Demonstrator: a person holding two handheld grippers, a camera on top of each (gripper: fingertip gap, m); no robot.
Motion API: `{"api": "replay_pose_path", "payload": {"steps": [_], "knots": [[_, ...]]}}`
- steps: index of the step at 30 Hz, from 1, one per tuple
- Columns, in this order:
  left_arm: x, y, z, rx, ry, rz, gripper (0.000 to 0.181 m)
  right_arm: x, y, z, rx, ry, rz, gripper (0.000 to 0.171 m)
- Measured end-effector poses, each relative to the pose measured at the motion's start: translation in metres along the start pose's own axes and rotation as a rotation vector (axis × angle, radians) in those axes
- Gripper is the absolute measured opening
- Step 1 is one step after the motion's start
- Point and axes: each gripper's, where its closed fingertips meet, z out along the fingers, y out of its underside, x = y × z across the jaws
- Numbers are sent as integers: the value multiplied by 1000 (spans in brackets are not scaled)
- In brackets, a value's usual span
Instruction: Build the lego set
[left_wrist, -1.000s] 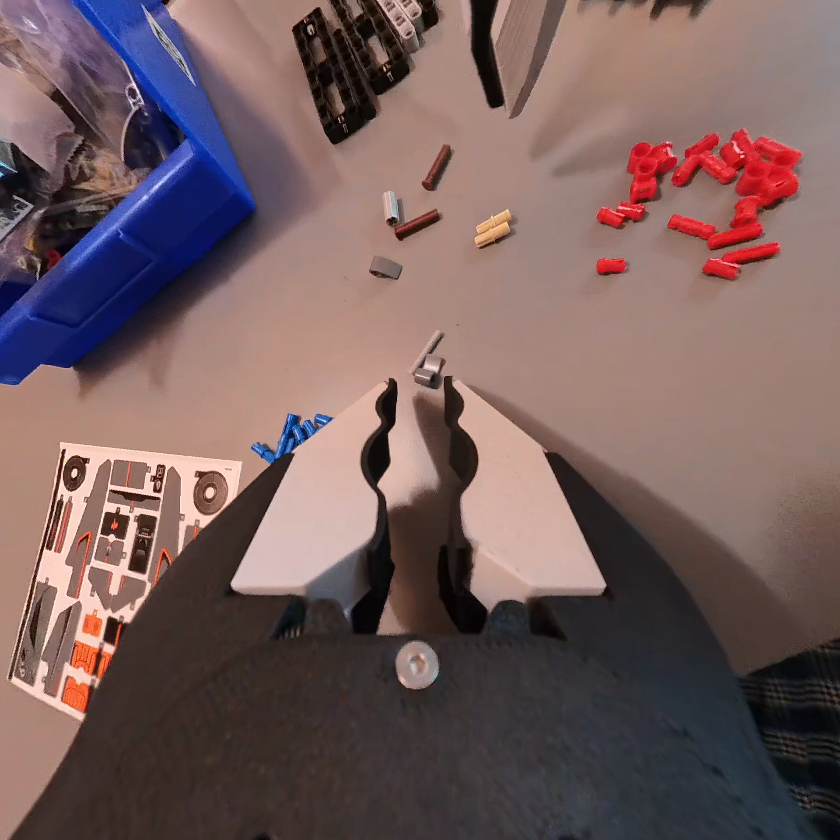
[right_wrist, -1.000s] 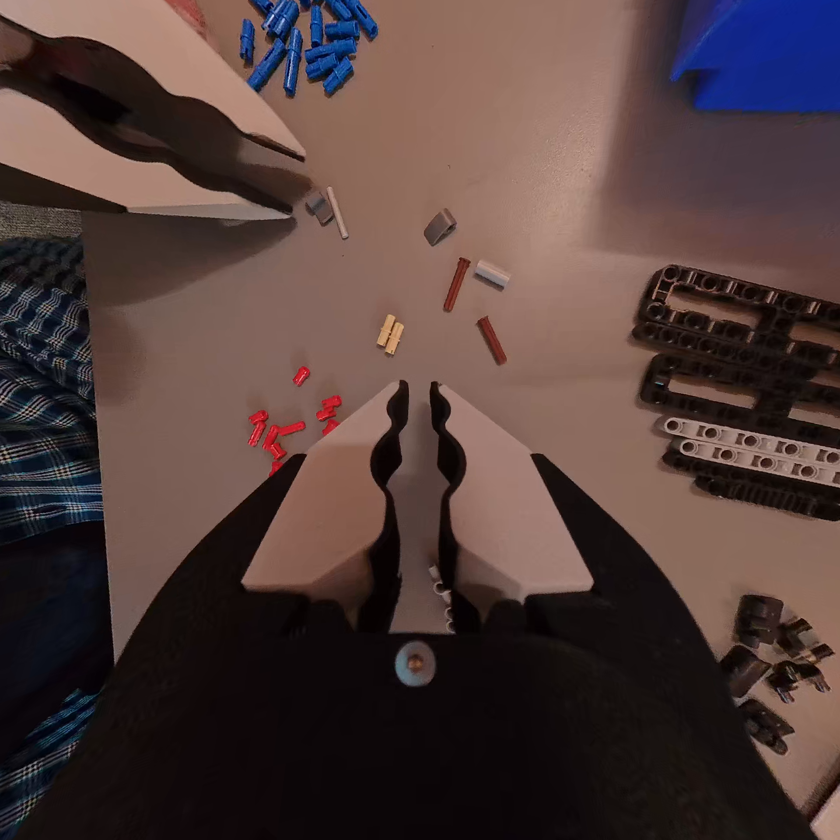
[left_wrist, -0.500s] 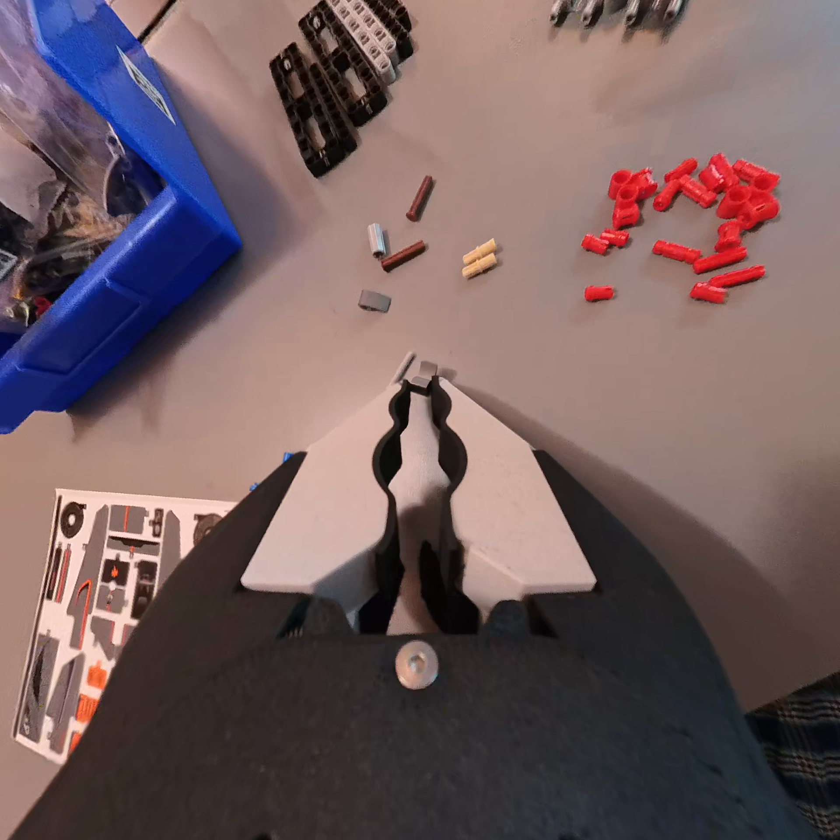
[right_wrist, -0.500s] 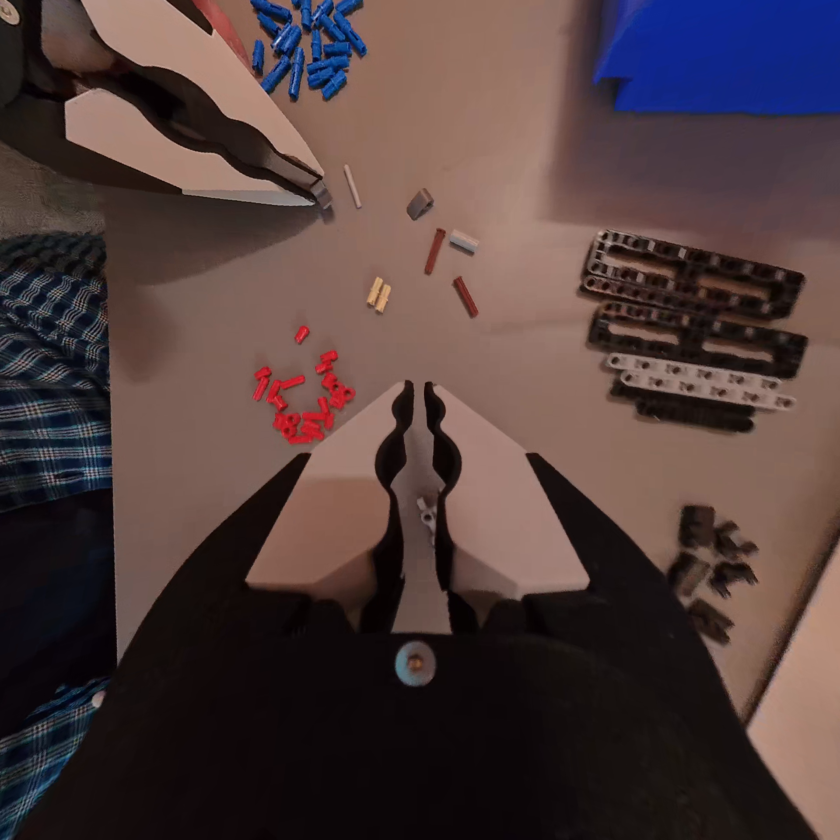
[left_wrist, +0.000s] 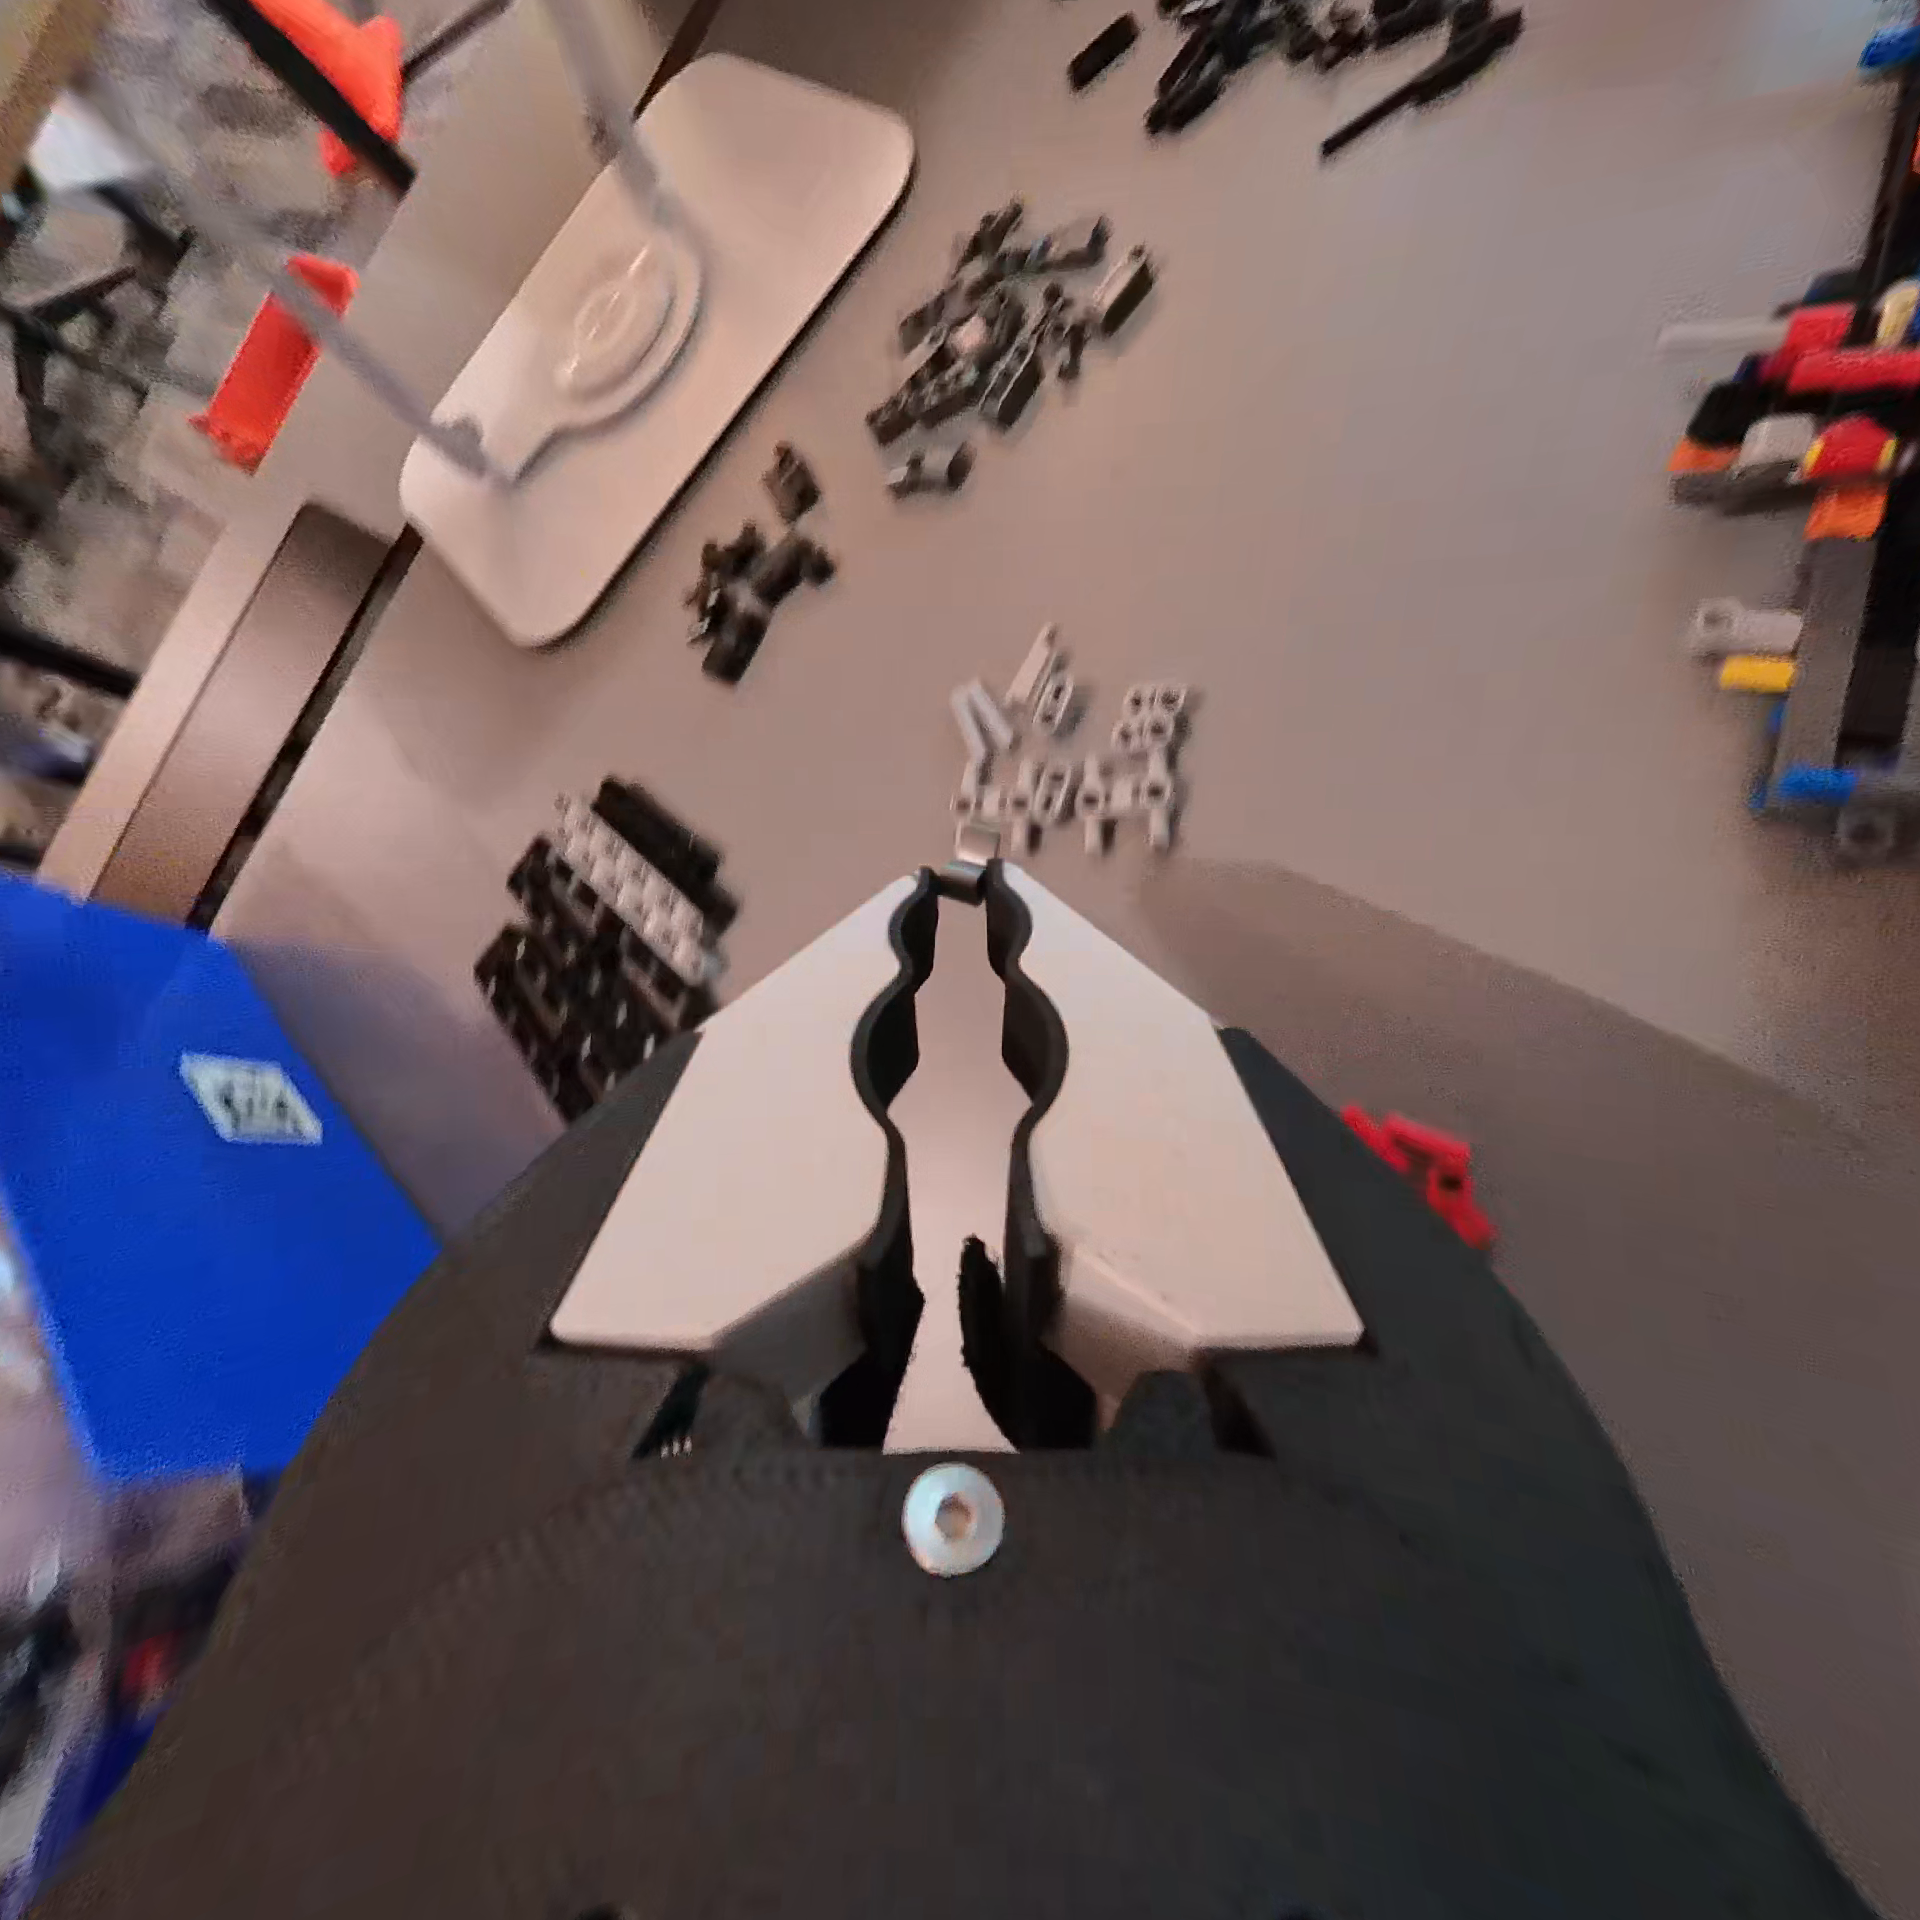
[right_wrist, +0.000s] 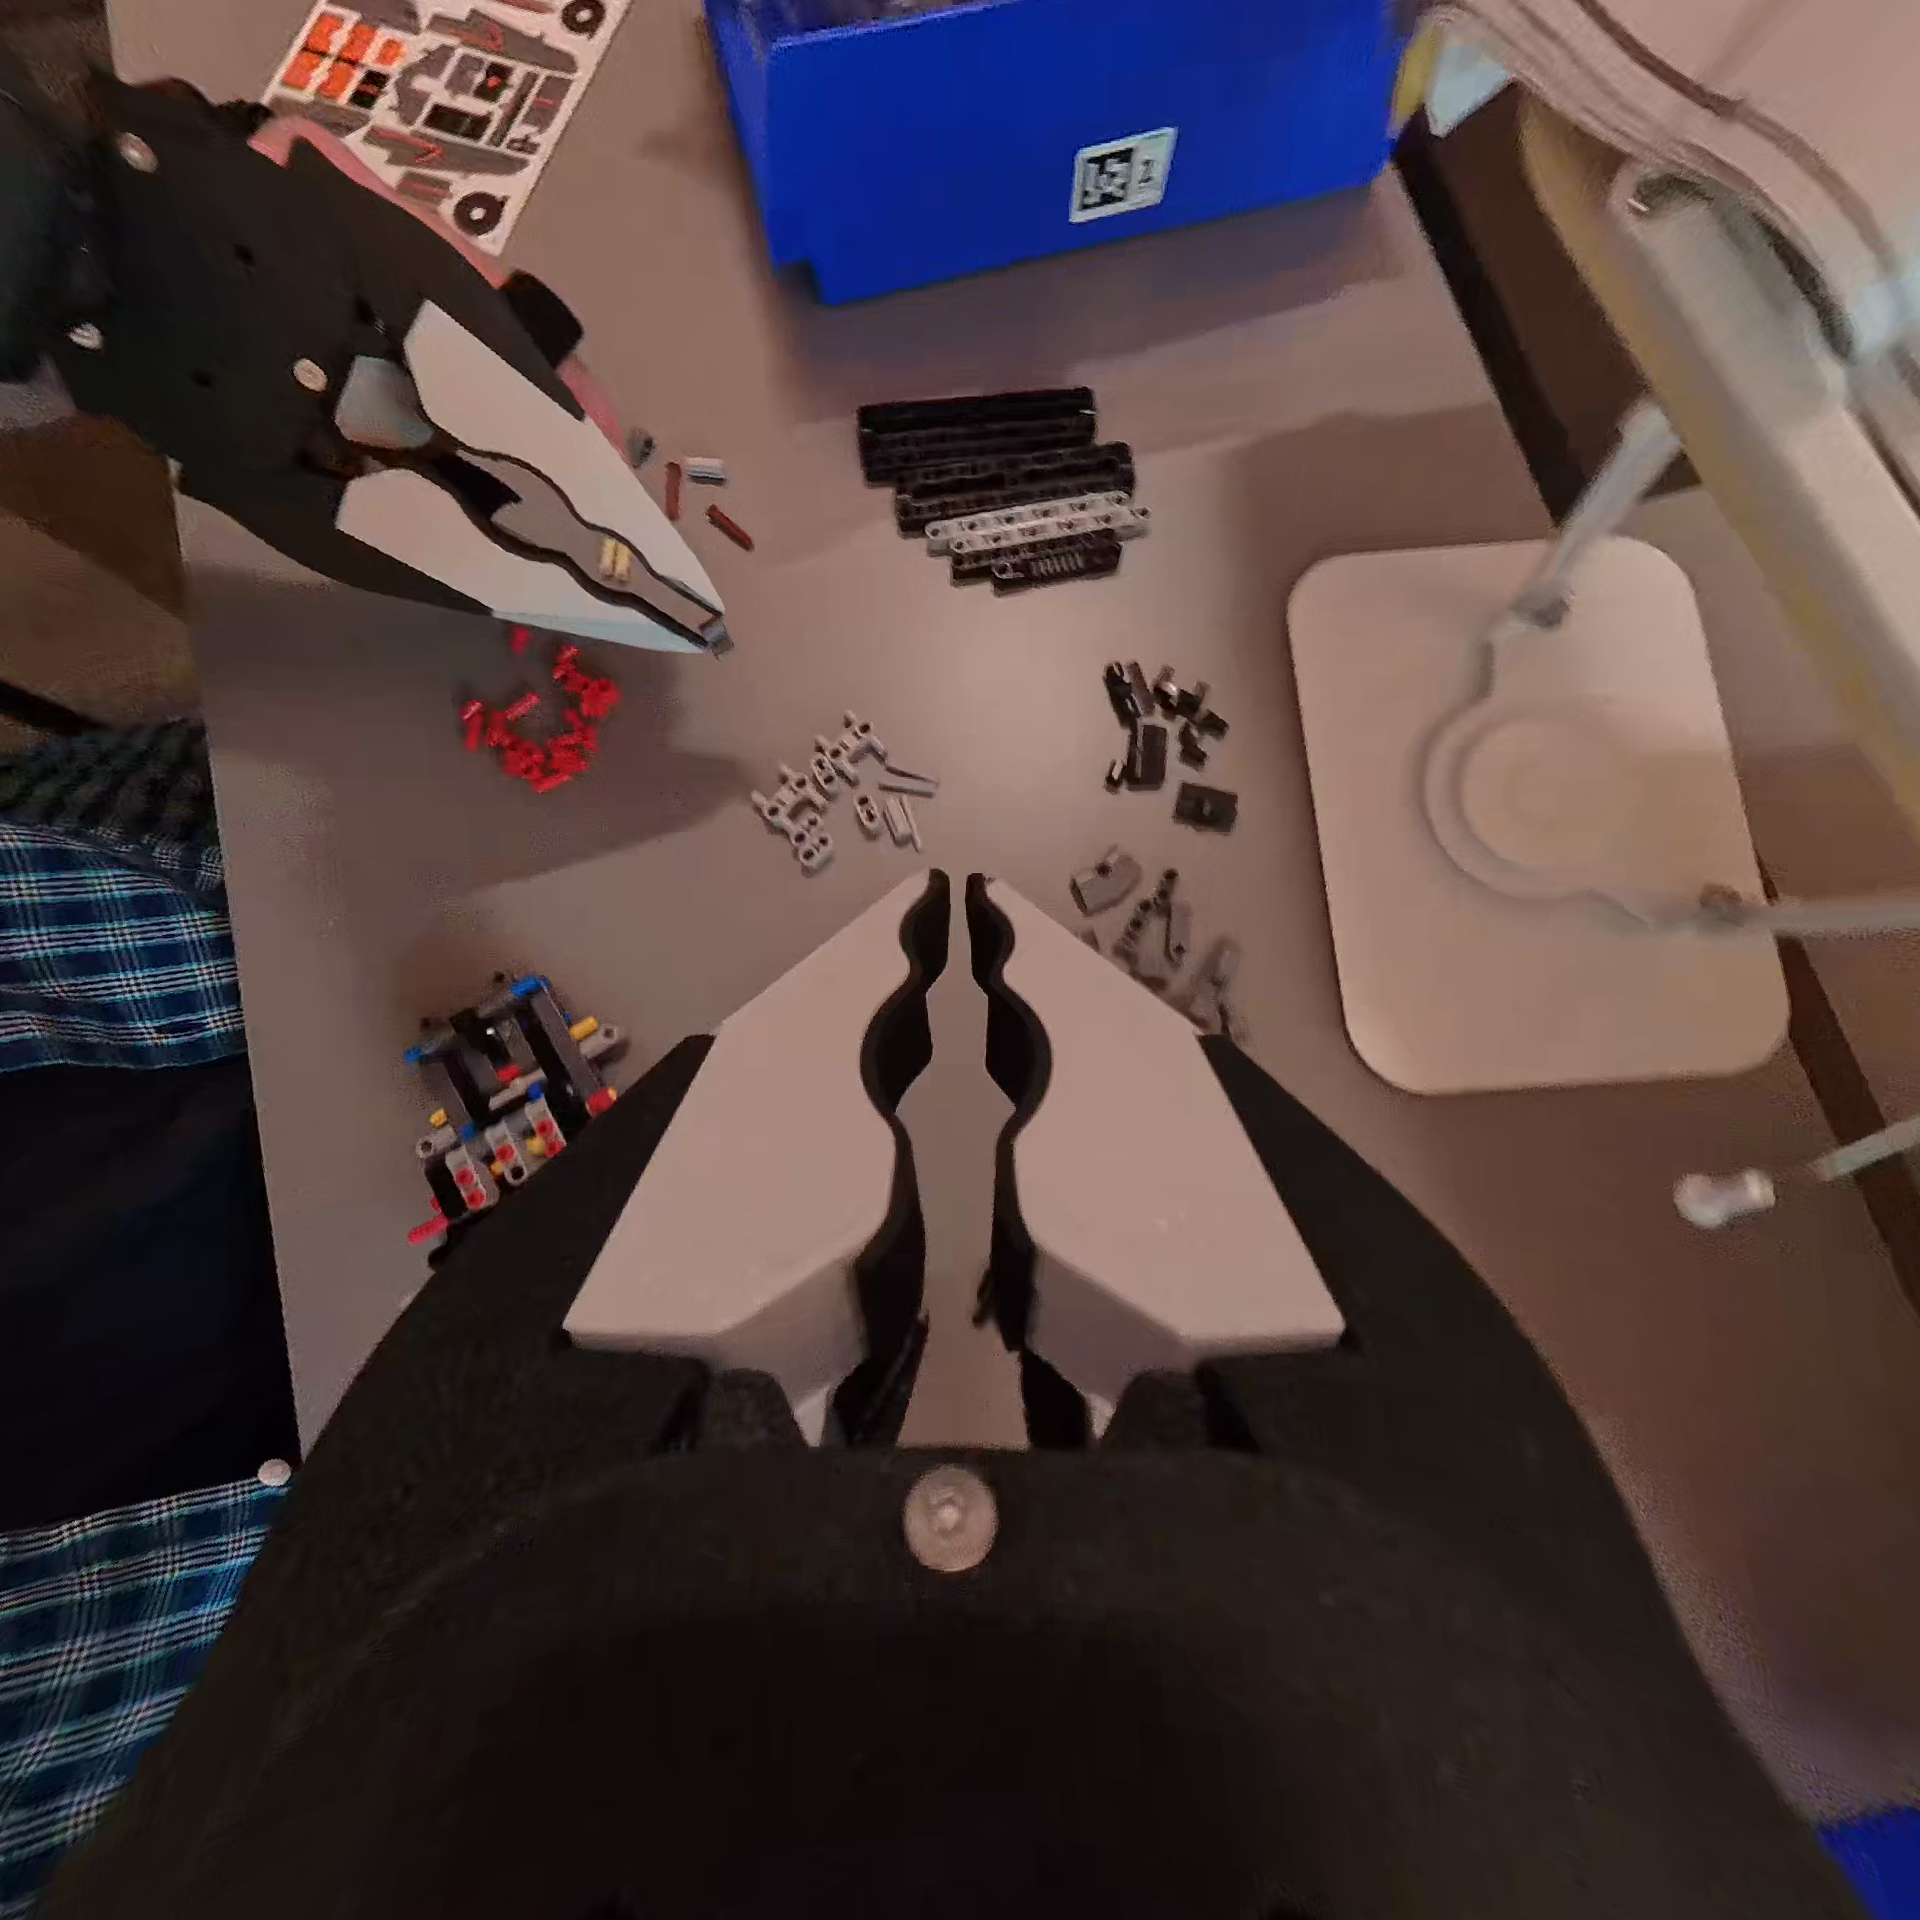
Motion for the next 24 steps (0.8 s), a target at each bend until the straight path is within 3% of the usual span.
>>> {"api": "replay_pose_path", "payload": {"steps": [1, 5, 10, 14, 16, 19, 24], "knots": [[2, -11, 11, 6, 21, 26, 7, 2, 7, -9, 14, 14, 15, 0], [12, -46, 56, -6, 100, 122, 7, 6, 36, -35, 62, 63, 68, 0], [22, -62, 111, -123, 151, 150, 7, 2, 59, -55, 105, 85, 99, 0], [25, -69, 134, -149, 179, 167, 16, -1, 70, -63, 111, 97, 96, 0], [27, -74, 133, -121, 195, 164, 27, -3, 74, -66, 120, 98, 96, 0], [13, -72, 119, -110, 150, 149, 26, -4, 77, -71, 142, 101, 98, 0], [-22, -40, 60, -140, 66, 99, 21, -8, 82, -75, 170, 96, 92, 0]]}}
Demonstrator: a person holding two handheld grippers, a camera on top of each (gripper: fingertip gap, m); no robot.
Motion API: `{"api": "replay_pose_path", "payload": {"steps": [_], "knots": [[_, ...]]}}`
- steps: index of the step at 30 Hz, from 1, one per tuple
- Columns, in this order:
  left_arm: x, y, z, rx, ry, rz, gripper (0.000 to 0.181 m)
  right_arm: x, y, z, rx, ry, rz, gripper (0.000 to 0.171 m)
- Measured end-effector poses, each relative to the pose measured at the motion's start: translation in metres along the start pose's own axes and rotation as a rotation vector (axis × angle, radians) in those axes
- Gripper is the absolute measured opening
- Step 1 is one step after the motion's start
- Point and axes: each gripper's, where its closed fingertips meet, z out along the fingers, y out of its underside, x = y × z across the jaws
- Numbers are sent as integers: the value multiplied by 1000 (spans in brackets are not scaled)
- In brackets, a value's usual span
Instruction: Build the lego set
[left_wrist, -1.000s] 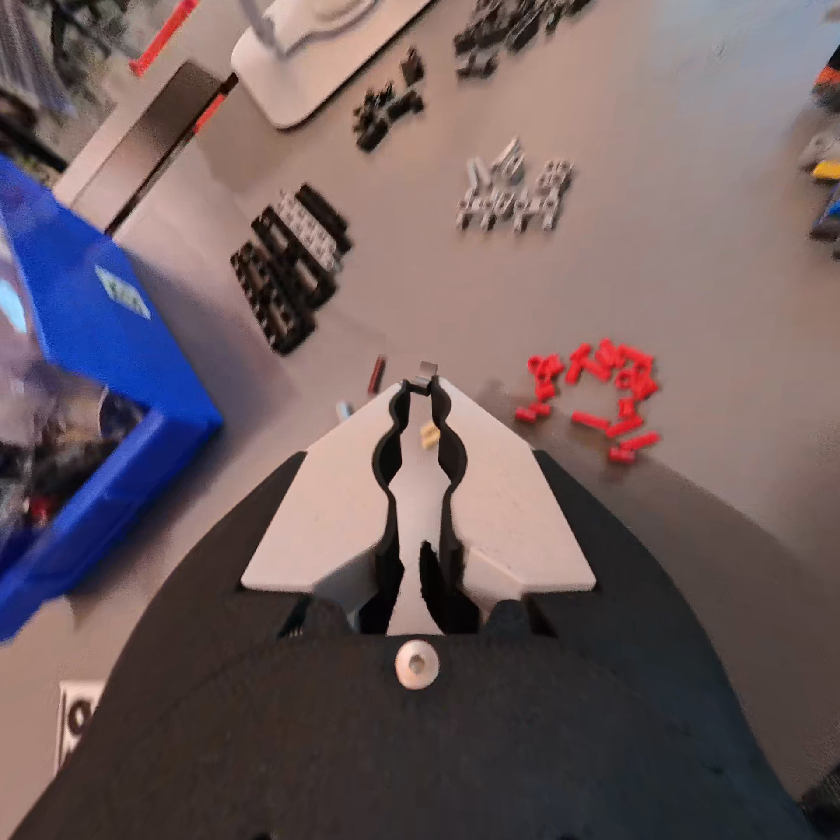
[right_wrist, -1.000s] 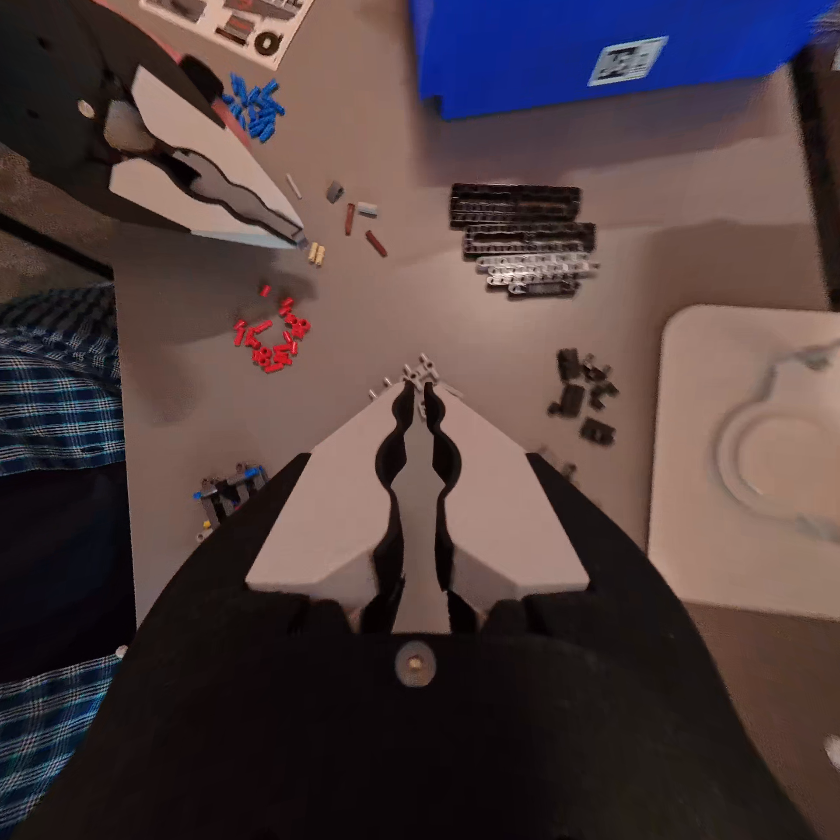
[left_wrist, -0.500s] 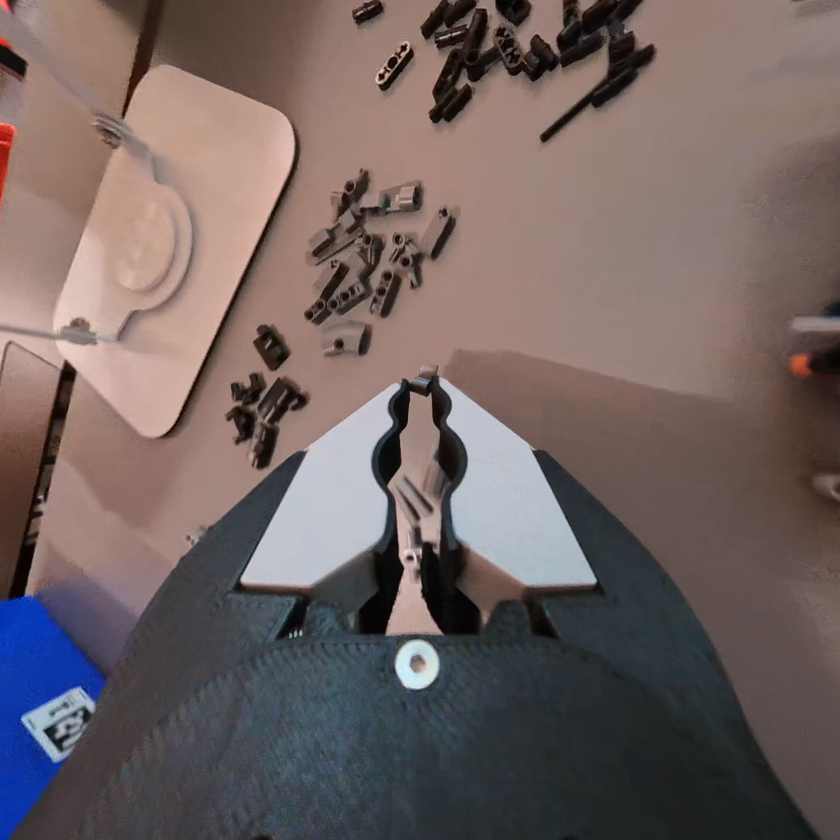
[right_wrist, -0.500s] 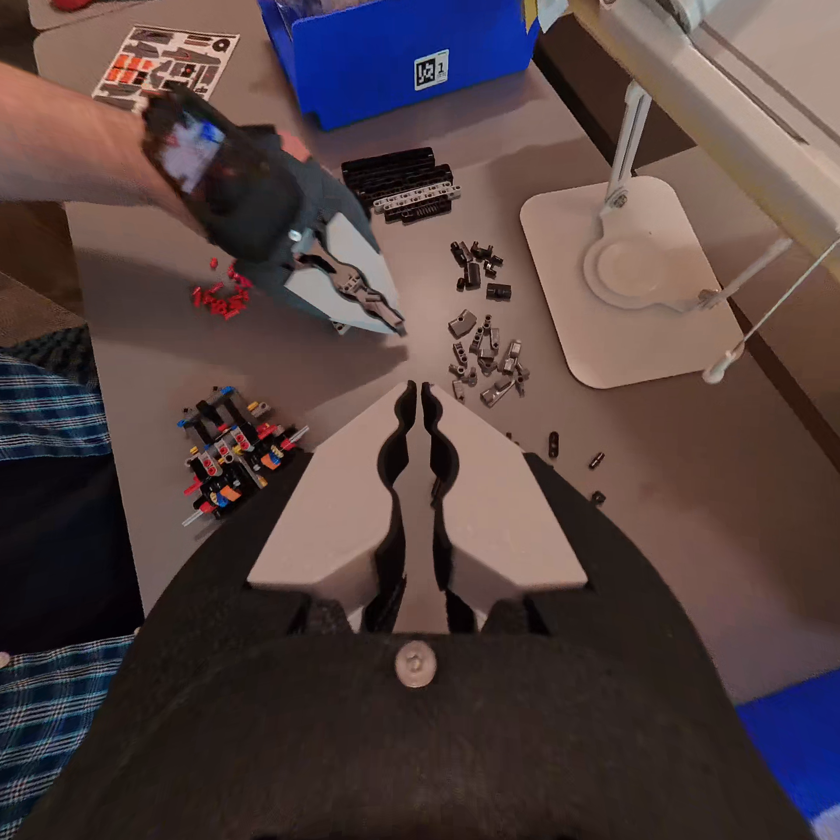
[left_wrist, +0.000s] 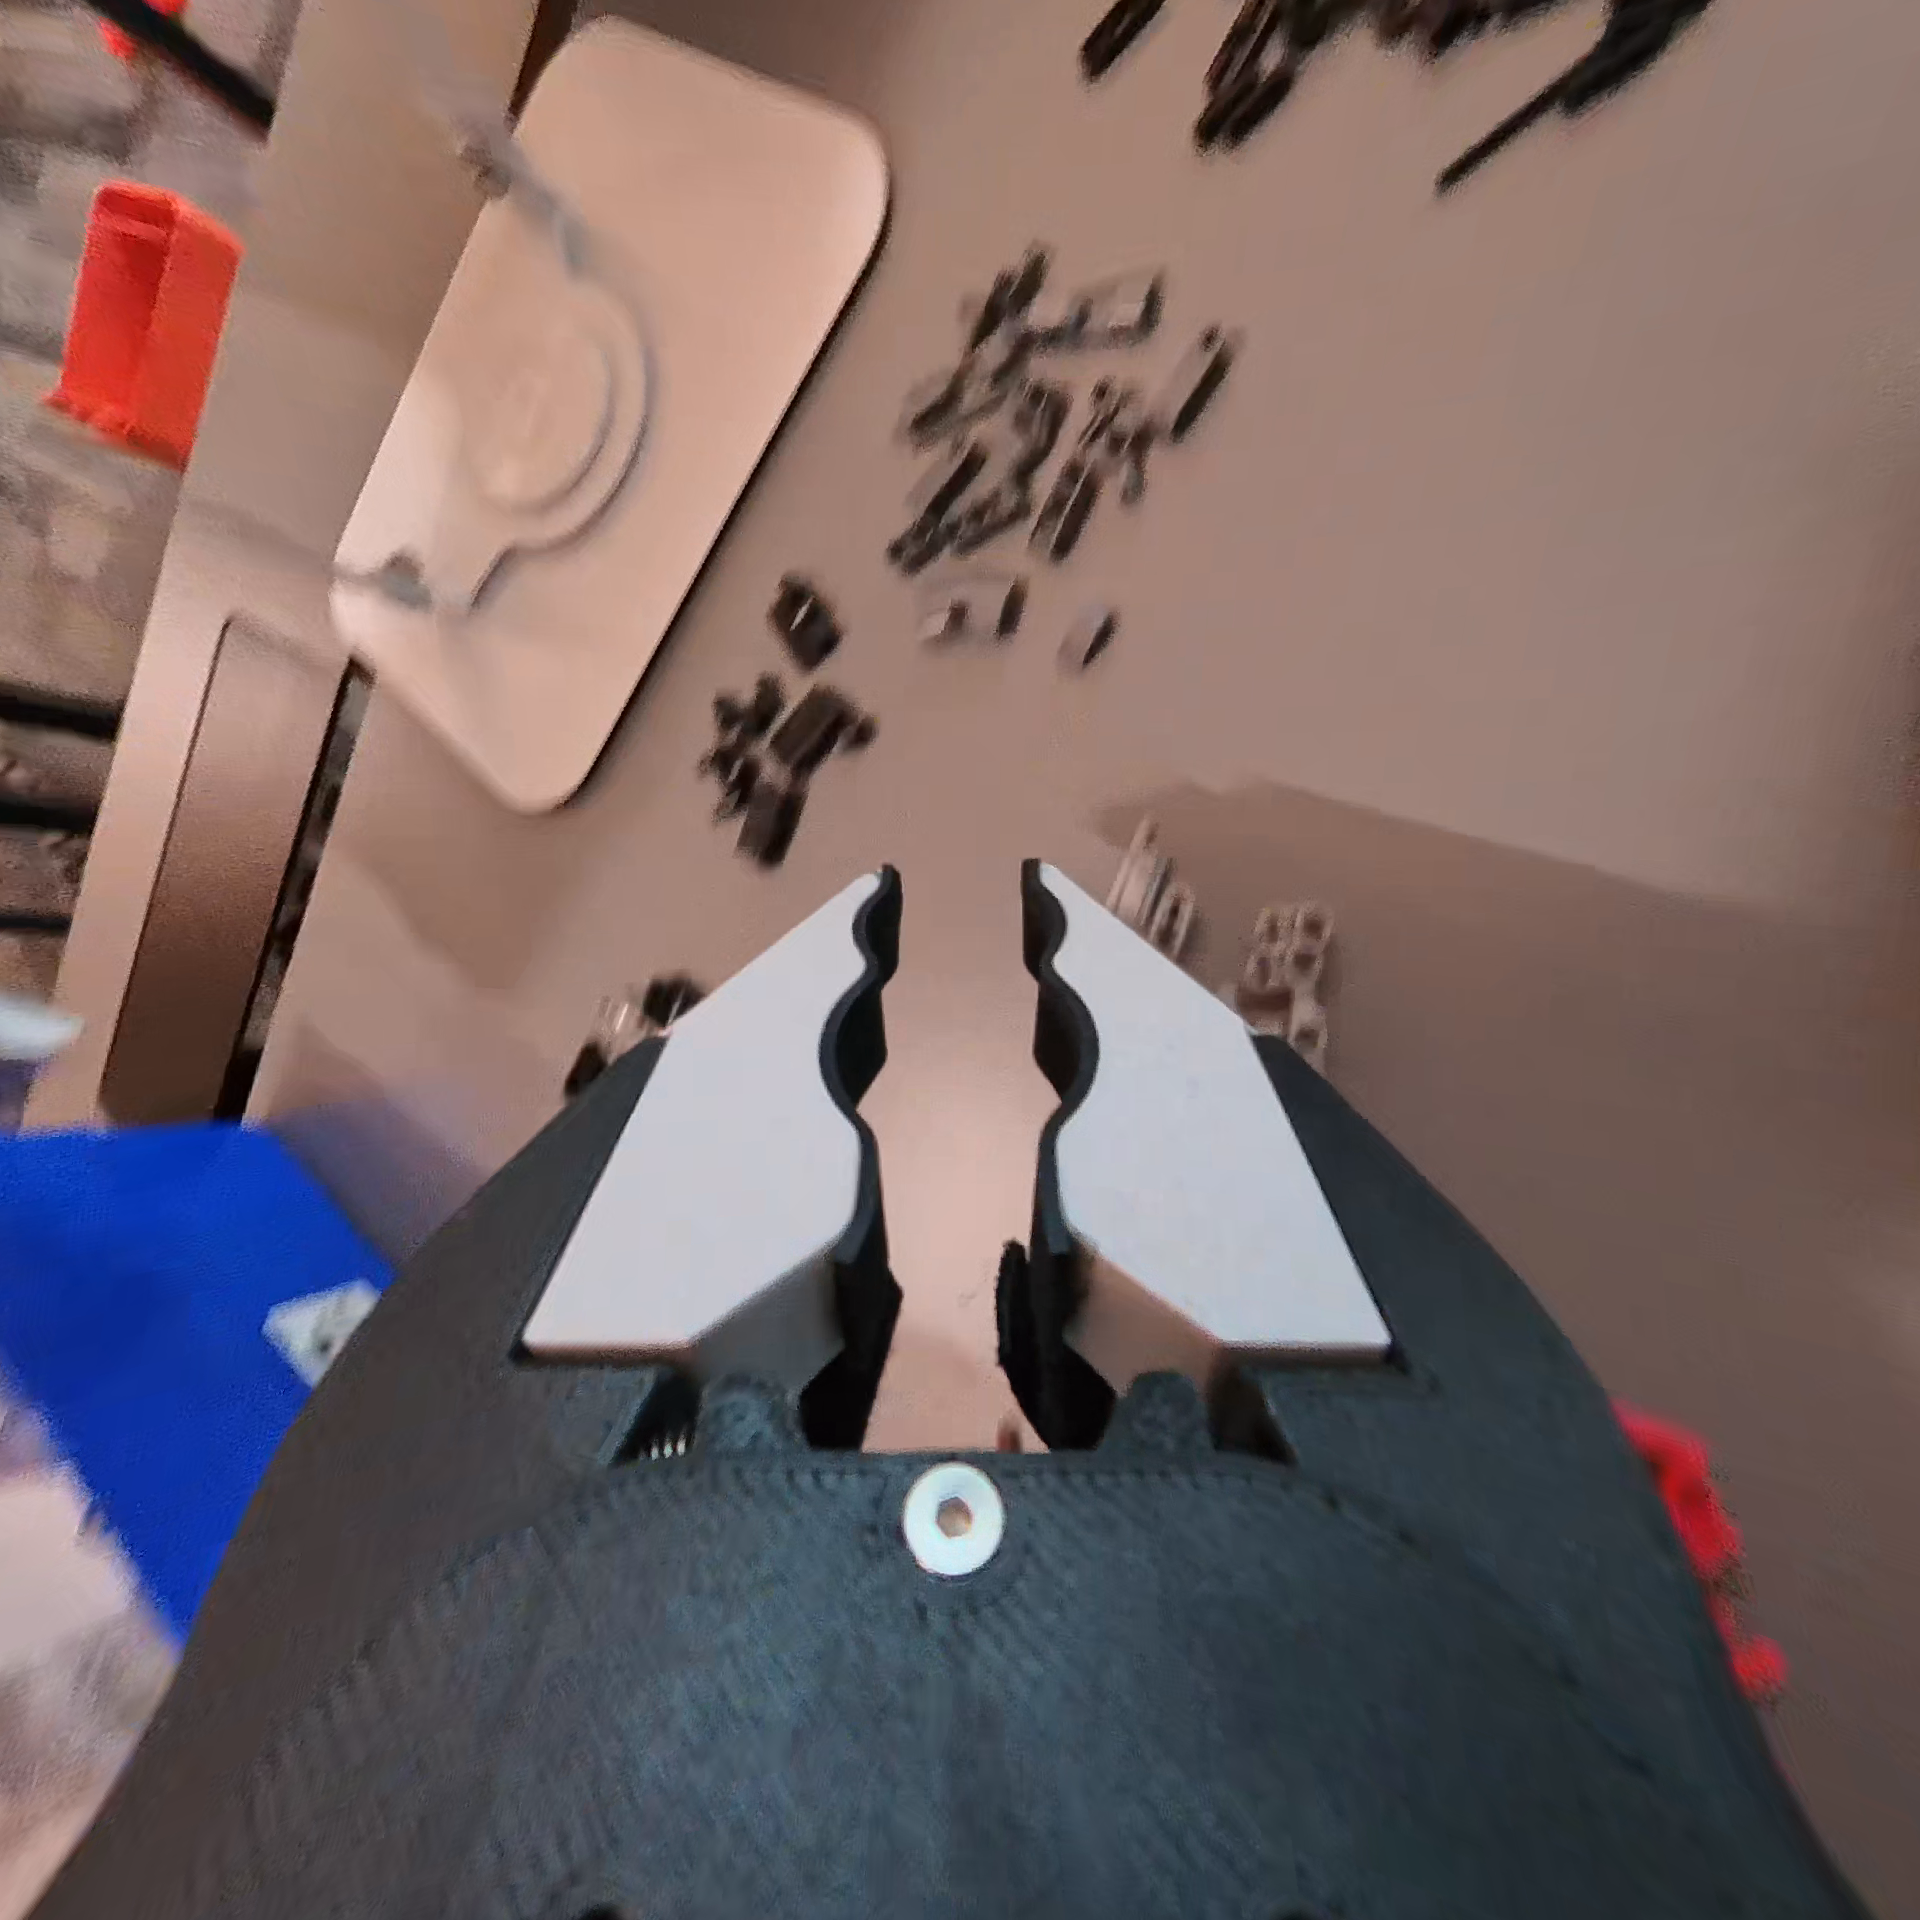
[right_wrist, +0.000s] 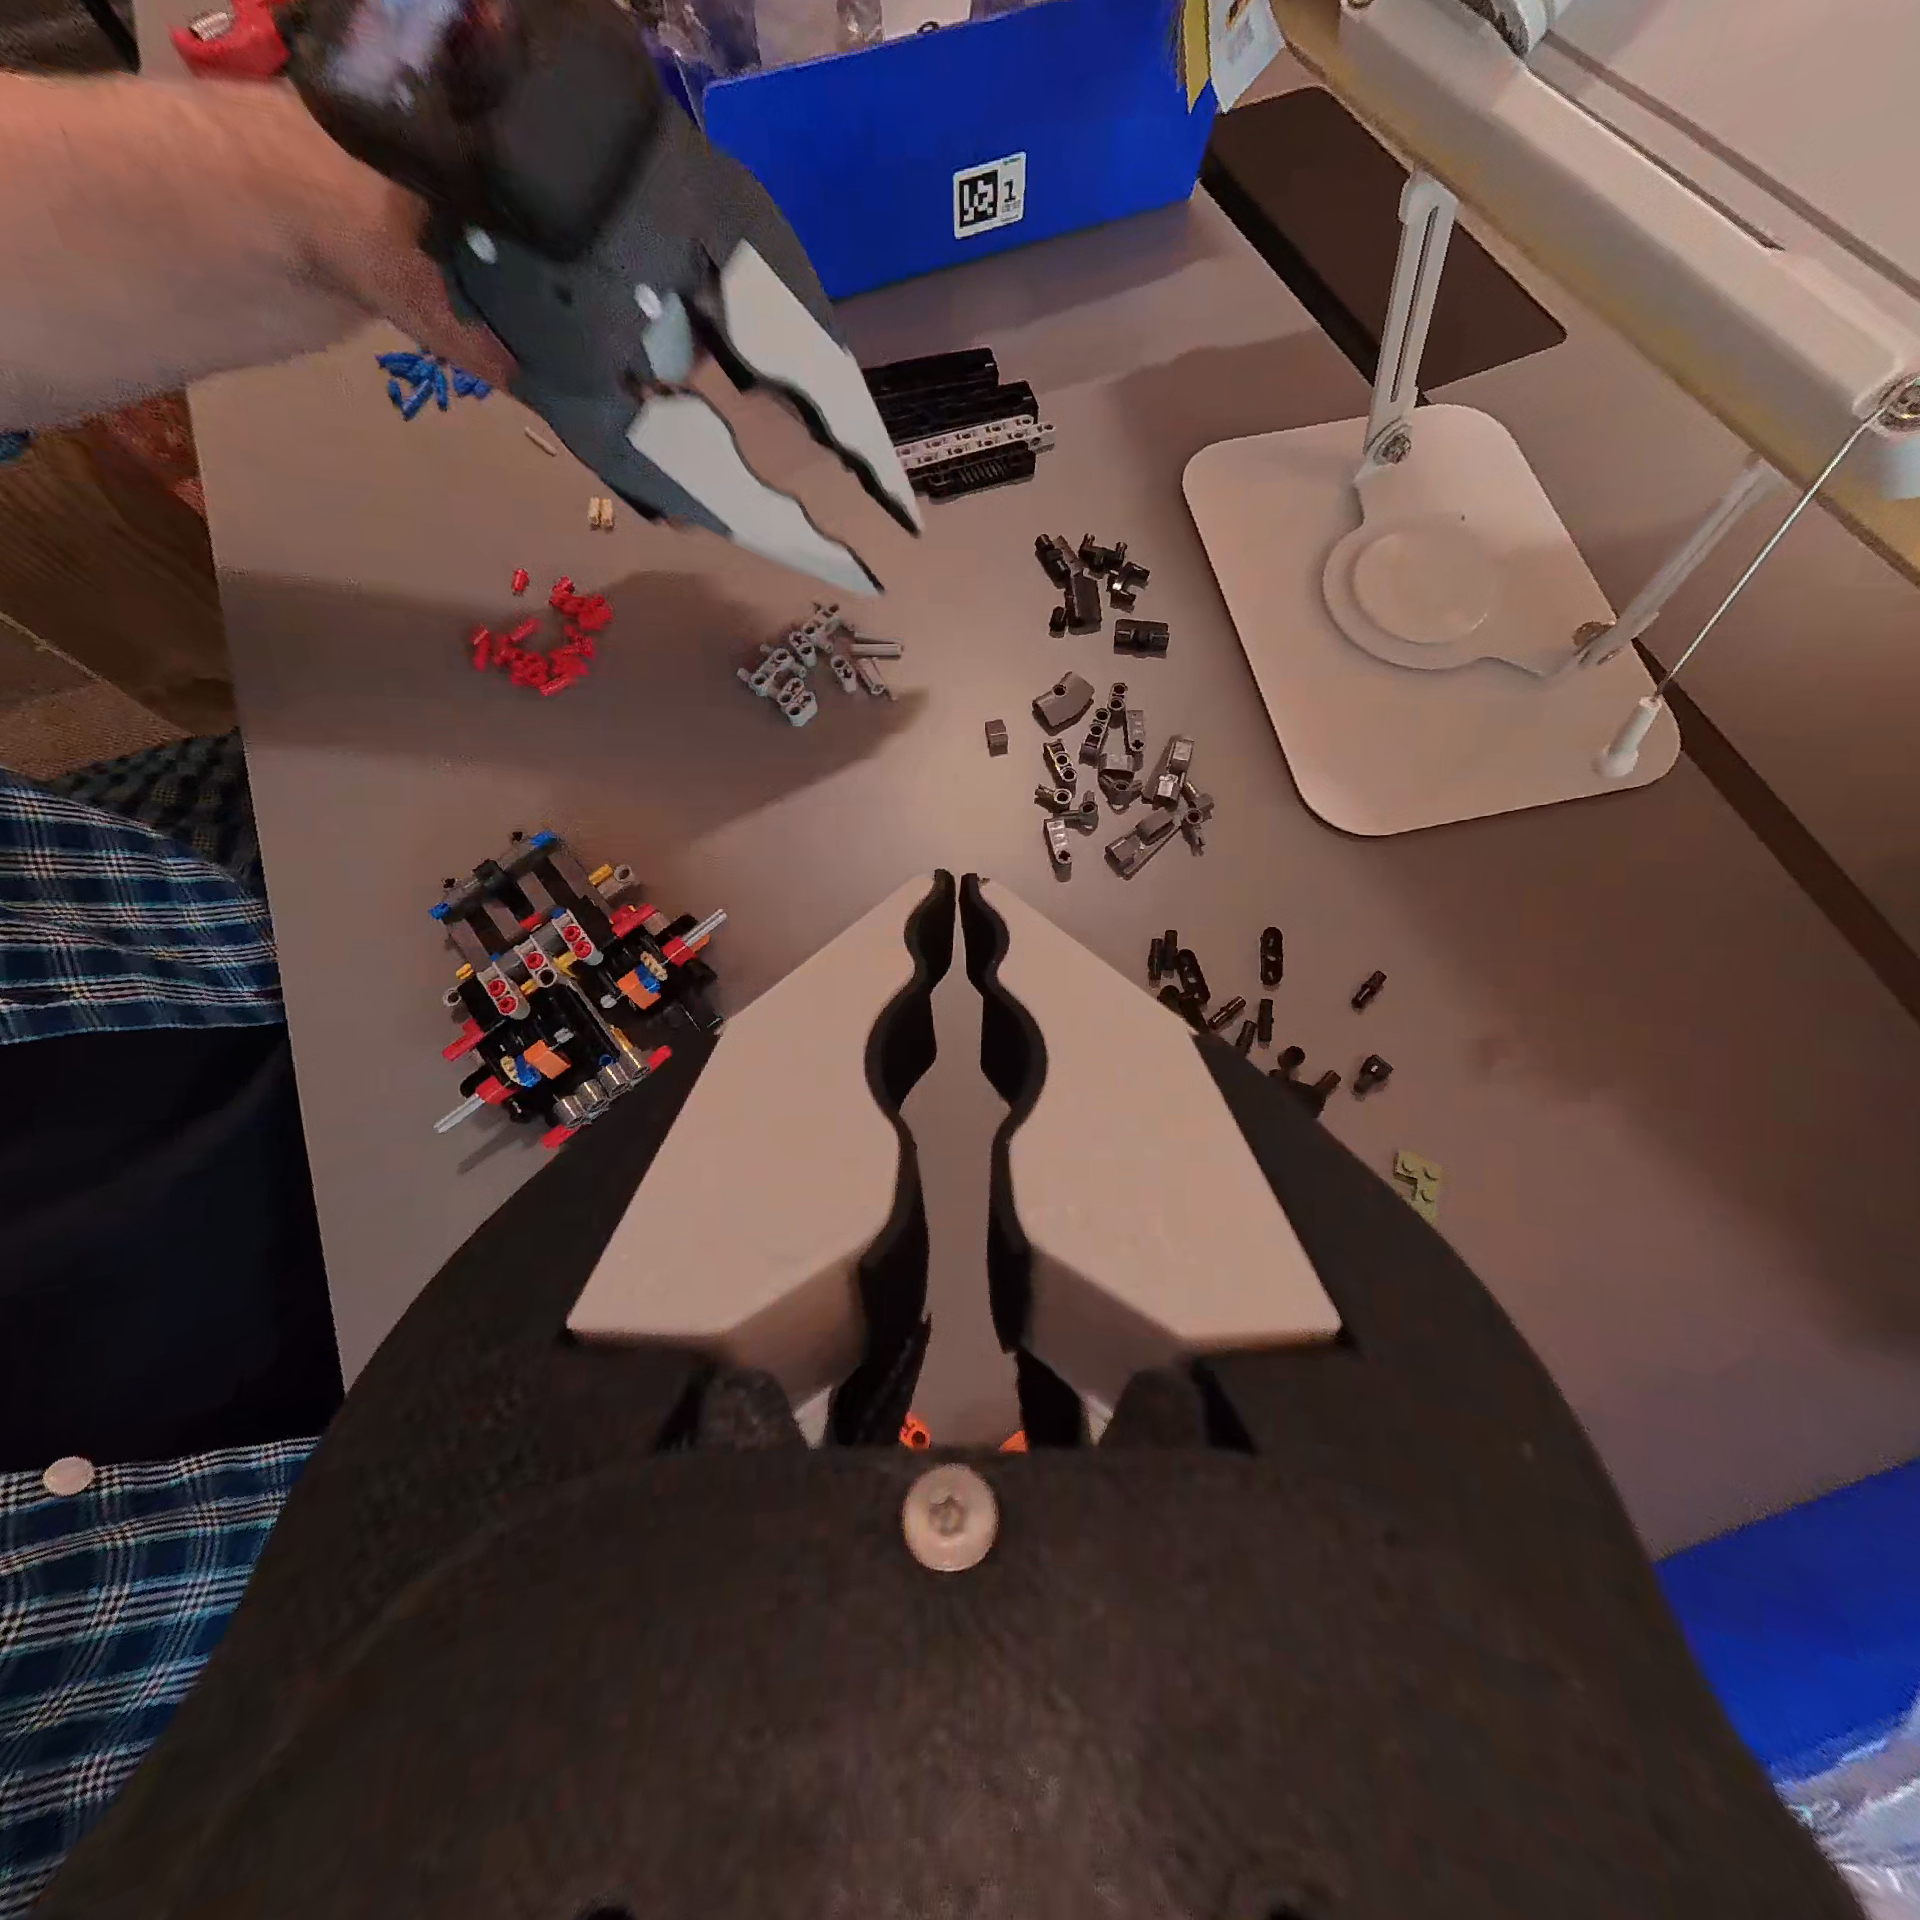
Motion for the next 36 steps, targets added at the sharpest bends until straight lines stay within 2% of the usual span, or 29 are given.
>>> {"api": "replay_pose_path", "payload": {"steps": [4, 8, 10, 14, 24, 36], "knots": [[-20, 68, -52, -96, -62, -86, 15, -4, 2, 0, 23, -8, -9, 0], [-15, 130, -89, -193, -49, -150, 13, -8, 5, 3, 38, -30, -12, 0], [-7, 156, -98, -254, -22, -168, 13, -10, 7, 6, 36, -36, -11, 0], [-1, 181, -94, -302, -34, -188, 11, -15, 7, 10, 45, -54, -2, 0], [14, 197, -74, -319, 53, -242, 20, -25, 8, 18, 52, -77, 10, 0], [9, 194, -74, -258, 42, -295, 4, -24, 11, 18, 71, -84, 21, 0]]}}
